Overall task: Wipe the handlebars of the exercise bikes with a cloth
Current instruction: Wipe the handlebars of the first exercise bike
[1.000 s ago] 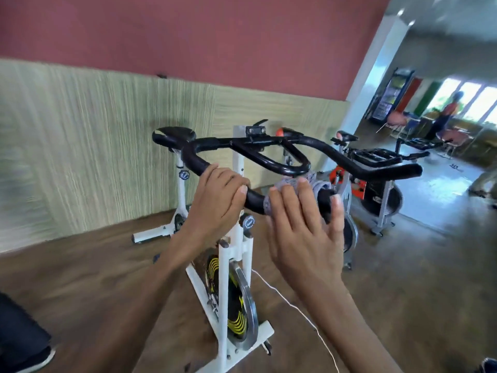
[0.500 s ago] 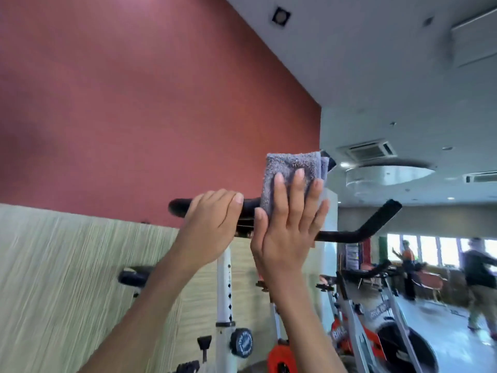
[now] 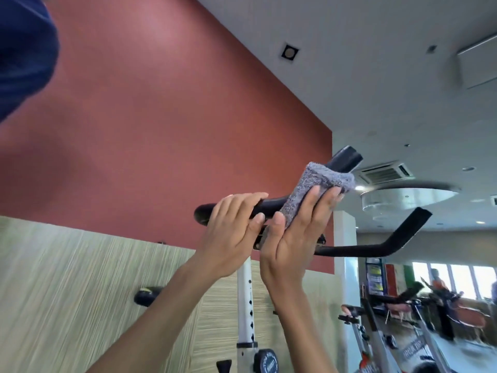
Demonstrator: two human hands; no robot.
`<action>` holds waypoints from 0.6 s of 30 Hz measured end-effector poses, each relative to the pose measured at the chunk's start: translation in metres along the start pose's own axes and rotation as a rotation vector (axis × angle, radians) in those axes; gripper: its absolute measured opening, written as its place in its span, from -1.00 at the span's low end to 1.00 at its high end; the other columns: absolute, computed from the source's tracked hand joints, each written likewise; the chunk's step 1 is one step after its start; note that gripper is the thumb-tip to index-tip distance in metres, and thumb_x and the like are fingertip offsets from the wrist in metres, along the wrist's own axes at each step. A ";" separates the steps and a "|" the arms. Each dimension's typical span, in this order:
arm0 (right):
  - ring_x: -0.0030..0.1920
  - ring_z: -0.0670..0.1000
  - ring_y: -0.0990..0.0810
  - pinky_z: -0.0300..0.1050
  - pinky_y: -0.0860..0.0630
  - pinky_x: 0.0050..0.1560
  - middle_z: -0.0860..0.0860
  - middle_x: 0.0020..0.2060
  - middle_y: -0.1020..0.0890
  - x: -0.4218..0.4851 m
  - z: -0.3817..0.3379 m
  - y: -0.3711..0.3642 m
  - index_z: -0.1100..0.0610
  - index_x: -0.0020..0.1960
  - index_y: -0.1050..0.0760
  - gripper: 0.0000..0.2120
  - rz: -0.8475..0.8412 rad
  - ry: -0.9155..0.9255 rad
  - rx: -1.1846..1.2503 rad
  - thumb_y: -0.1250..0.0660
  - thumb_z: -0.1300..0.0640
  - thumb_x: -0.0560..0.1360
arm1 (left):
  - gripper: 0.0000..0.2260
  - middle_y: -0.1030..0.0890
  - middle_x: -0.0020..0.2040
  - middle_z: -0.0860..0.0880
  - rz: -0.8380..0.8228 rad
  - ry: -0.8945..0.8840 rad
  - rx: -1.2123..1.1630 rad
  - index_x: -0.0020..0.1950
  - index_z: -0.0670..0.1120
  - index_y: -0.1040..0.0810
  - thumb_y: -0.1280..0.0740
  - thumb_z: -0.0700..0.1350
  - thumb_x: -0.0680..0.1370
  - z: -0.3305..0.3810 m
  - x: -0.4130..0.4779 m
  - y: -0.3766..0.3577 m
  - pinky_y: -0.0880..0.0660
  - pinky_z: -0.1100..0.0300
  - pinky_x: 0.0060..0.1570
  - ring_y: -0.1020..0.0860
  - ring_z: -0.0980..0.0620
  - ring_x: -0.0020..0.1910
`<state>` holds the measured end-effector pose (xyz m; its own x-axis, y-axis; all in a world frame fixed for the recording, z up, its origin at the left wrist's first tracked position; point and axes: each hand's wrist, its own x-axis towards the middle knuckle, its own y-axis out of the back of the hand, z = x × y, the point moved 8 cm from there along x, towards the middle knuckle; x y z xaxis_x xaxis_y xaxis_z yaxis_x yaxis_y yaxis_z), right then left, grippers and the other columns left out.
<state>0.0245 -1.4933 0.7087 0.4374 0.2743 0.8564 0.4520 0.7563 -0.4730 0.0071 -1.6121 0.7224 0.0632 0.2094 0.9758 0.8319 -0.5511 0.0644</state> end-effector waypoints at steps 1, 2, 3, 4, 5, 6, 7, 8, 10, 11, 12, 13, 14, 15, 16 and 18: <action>0.56 0.24 0.14 0.07 0.07 0.54 0.05 0.56 0.19 -0.006 0.001 -0.001 0.12 0.58 0.14 -0.44 -0.017 0.035 -0.008 0.02 -0.01 0.67 | -0.60 -0.46 0.31 0.08 0.018 0.006 0.003 0.42 -0.01 -0.36 0.04 0.07 0.66 0.001 0.000 -0.001 -0.10 0.24 0.38 -0.35 0.10 0.29; 0.56 0.22 0.14 0.07 0.06 0.54 0.01 0.56 0.21 -0.008 0.003 0.000 0.08 0.58 0.15 -0.44 -0.017 0.064 -0.016 0.02 0.00 0.67 | -0.60 -0.47 0.30 0.08 0.036 0.010 0.009 0.41 -0.02 -0.37 0.03 0.06 0.66 0.002 0.000 -0.002 -0.12 0.22 0.37 -0.36 0.10 0.28; 0.56 0.21 0.13 0.07 0.04 0.54 0.00 0.56 0.20 -0.003 0.007 0.002 0.07 0.58 0.15 -0.44 -0.003 0.076 -0.021 0.01 0.00 0.67 | -0.61 -0.47 0.29 0.08 0.048 0.009 0.014 0.41 -0.02 -0.38 0.03 0.06 0.66 0.003 -0.001 -0.003 -0.13 0.20 0.37 -0.36 0.10 0.26; 0.56 0.20 0.12 0.07 0.03 0.54 0.02 0.56 0.18 0.006 0.010 0.003 0.09 0.58 0.13 -0.45 0.015 0.060 -0.017 0.01 0.01 0.66 | -0.61 -0.47 0.28 0.08 0.047 0.006 0.013 0.40 -0.02 -0.38 0.03 0.05 0.66 0.003 0.000 -0.003 -0.14 0.18 0.38 -0.36 0.10 0.26; 0.56 0.21 0.11 0.08 0.01 0.54 0.07 0.55 0.14 0.016 0.013 0.005 0.14 0.57 0.12 -0.45 0.033 0.016 0.001 0.01 0.02 0.66 | -0.61 -0.47 0.28 0.09 0.036 0.005 0.011 0.40 -0.01 -0.37 0.04 0.06 0.66 0.001 0.001 -0.003 -0.14 0.15 0.38 -0.36 0.11 0.26; 0.56 0.22 0.10 0.10 0.00 0.54 0.13 0.54 0.11 0.024 0.014 0.007 0.19 0.55 0.10 -0.45 0.049 -0.037 0.031 0.00 0.03 0.66 | -0.60 -0.46 0.28 0.10 0.022 0.009 0.011 0.41 0.00 -0.36 0.05 0.07 0.66 0.000 0.001 -0.003 -0.14 0.14 0.38 -0.35 0.13 0.27; 0.56 0.21 0.10 0.11 -0.01 0.54 0.16 0.53 0.10 0.028 0.014 0.008 0.22 0.54 0.10 -0.45 0.063 -0.079 0.066 -0.01 0.05 0.66 | -0.59 -0.44 0.28 0.13 0.009 0.019 0.011 0.41 0.02 -0.36 0.06 0.09 0.66 -0.001 0.000 -0.003 -0.14 0.15 0.39 -0.34 0.15 0.28; 0.56 0.20 0.11 0.10 0.00 0.55 0.17 0.53 0.11 0.028 0.014 0.008 0.22 0.54 0.11 -0.45 0.071 -0.103 0.102 -0.02 0.07 0.65 | -0.59 -0.43 0.28 0.16 0.000 0.029 0.008 0.42 0.04 -0.35 0.07 0.10 0.65 -0.002 -0.001 -0.003 -0.14 0.15 0.39 -0.33 0.18 0.29; 0.57 0.15 0.16 0.05 0.03 0.55 0.08 0.54 0.20 0.020 0.012 0.004 0.18 0.55 0.17 -0.43 0.045 -0.107 0.169 -0.02 0.06 0.66 | -0.59 -0.40 0.29 0.22 -0.010 0.056 -0.002 0.42 0.07 -0.33 0.08 0.12 0.65 -0.001 -0.002 -0.003 -0.14 0.14 0.41 -0.30 0.22 0.32; 0.57 0.13 0.17 0.03 0.04 0.55 0.01 0.54 0.27 0.016 0.012 0.002 0.13 0.56 0.21 -0.42 0.018 -0.094 0.193 0.00 0.03 0.66 | -0.60 -0.38 0.29 0.24 -0.014 0.071 -0.006 0.42 0.09 -0.32 0.08 0.12 0.65 0.000 -0.001 -0.003 -0.14 0.13 0.42 -0.29 0.22 0.33; 0.57 0.12 0.18 0.02 0.03 0.55 -0.04 0.53 0.32 0.011 0.012 0.001 0.07 0.56 0.25 -0.41 -0.008 -0.072 0.204 0.01 0.00 0.66 | -0.60 -0.36 0.30 0.26 -0.022 0.088 -0.010 0.42 0.10 -0.31 0.09 0.13 0.65 0.000 -0.001 -0.003 -0.12 0.14 0.43 -0.27 0.22 0.36; 0.57 0.12 0.18 0.02 0.03 0.55 -0.08 0.52 0.35 0.010 0.014 0.001 0.02 0.56 0.29 -0.40 -0.028 -0.047 0.208 0.03 -0.02 0.67 | -0.60 -0.34 0.33 0.28 -0.036 0.104 -0.011 0.43 0.11 -0.29 0.10 0.13 0.65 0.000 -0.003 -0.004 -0.07 0.15 0.46 -0.23 0.22 0.41; 0.57 0.12 0.18 0.02 0.02 0.55 -0.10 0.52 0.36 0.011 0.015 0.003 -0.01 0.55 0.31 -0.40 -0.042 -0.027 0.208 0.03 -0.03 0.67 | -0.59 -0.32 0.36 0.27 -0.054 0.119 -0.012 0.45 0.12 -0.26 0.12 0.14 0.65 0.000 -0.004 -0.005 0.01 0.18 0.49 -0.17 0.23 0.46; 0.57 0.12 0.19 0.02 0.01 0.54 -0.10 0.52 0.36 0.015 0.017 0.004 -0.02 0.55 0.32 -0.40 -0.046 -0.013 0.205 0.03 -0.03 0.66 | -0.58 -0.30 0.40 0.26 -0.073 0.135 -0.013 0.46 0.15 -0.23 0.14 0.15 0.64 0.001 -0.004 -0.006 0.08 0.21 0.51 -0.10 0.24 0.50; 0.57 0.11 0.20 0.02 0.01 0.54 -0.09 0.52 0.35 0.021 0.020 0.006 -0.01 0.56 0.31 -0.40 -0.044 -0.012 0.205 0.03 -0.03 0.66 | -0.58 -0.29 0.43 0.23 -0.090 0.154 -0.015 0.46 0.18 -0.20 0.15 0.17 0.63 0.001 -0.005 -0.006 0.12 0.24 0.51 -0.06 0.25 0.52; 0.56 0.10 0.21 0.00 0.03 0.55 -0.02 0.53 0.28 0.033 0.022 0.010 0.07 0.56 0.24 -0.42 -0.019 -0.038 0.232 0.02 -0.01 0.67 | -0.59 -0.29 0.45 0.20 -0.093 0.191 -0.018 0.44 0.23 -0.16 0.17 0.19 0.62 0.003 -0.006 -0.007 0.13 0.19 0.53 -0.03 0.24 0.53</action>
<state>0.0262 -1.4636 0.7367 0.3987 0.2775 0.8741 0.2669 0.8768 -0.4001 0.0027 -1.6073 0.7154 -0.1206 0.1041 0.9872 0.8195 -0.5509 0.1582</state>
